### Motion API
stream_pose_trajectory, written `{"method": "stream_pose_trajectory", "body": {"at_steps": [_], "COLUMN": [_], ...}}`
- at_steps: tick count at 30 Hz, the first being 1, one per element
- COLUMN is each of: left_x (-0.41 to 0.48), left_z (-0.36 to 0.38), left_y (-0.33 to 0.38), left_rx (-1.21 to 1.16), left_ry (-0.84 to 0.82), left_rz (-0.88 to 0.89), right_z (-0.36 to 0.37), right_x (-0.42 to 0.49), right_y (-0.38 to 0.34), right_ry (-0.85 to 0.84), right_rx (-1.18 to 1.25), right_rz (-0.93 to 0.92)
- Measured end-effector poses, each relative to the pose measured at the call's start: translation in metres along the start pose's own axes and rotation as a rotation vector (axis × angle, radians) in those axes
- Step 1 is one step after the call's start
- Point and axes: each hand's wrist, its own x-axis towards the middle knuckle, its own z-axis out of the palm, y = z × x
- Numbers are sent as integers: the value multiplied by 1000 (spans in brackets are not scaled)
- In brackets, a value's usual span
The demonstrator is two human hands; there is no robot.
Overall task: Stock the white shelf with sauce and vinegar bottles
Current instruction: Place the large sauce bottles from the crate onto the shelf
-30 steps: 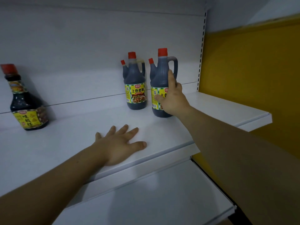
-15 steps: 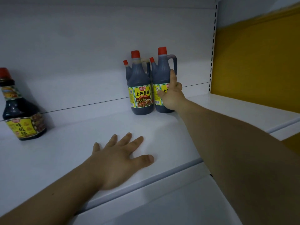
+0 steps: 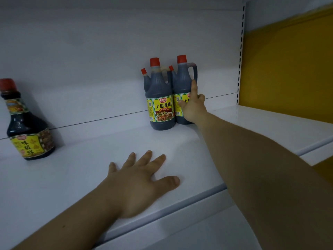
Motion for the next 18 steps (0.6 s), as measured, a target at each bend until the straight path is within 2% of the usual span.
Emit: {"method": "stream_pose_trajectory", "body": {"at_steps": [8, 11, 14, 18], "left_x": [0, 1, 1, 1], "left_z": [1, 0, -1, -2], "left_y": [-1, 0, 1, 2], "left_rx": [-1, 14, 26, 26], "left_ry": [21, 2, -20, -10], "left_rz": [9, 5, -12, -3], "right_z": [7, 12, 18, 22], "right_x": [-4, -10, -15, -13], "right_y": [3, 2, 1, 1], "right_ry": [56, 88, 37, 29], "right_rx": [-3, -64, -177, -246], "right_rz": [15, 12, -52, -47]}}
